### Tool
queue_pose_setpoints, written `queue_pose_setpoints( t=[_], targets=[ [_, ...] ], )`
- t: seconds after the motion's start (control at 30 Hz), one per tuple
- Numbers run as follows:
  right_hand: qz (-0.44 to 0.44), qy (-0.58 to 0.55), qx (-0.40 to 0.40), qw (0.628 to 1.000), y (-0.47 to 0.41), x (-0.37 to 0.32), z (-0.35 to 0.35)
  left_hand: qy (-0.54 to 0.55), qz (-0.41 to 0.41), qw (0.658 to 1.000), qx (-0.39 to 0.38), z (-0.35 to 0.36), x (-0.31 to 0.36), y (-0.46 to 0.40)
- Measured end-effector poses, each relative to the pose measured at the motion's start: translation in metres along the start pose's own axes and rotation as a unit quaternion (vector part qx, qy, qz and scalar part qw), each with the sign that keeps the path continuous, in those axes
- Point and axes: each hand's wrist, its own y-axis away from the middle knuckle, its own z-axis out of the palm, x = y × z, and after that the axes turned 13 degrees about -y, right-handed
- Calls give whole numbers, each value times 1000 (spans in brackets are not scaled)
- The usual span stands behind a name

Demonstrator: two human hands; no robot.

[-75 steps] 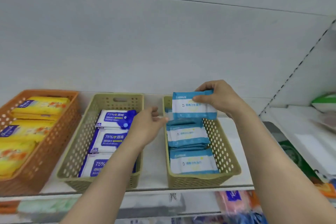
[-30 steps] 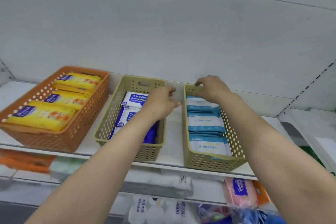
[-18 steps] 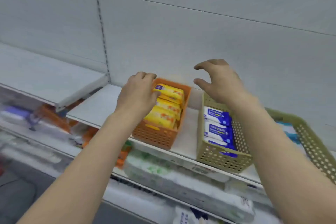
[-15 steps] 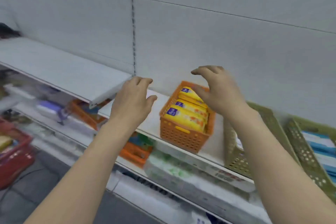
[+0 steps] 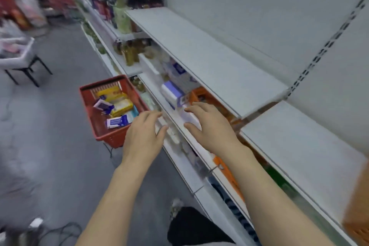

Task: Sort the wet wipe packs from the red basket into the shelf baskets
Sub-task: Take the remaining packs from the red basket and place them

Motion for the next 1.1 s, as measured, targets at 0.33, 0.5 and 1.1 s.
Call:
queue_pose_setpoints(
  t=[0.33, 0.5, 1.1],
  targets=[
    [-57, -53, -152, 985, -220, -24, 121, -69, -180, 981, -27, 15, -145, -120],
    [-12, -69, -224, 972, -279, -15, 183, -53, -260, 961, -74, 38, -213, -147],
    [328, -66, -381, 862, -460, 75, 455, 51, -284, 900, -327, 238, -445, -299]
  ],
)
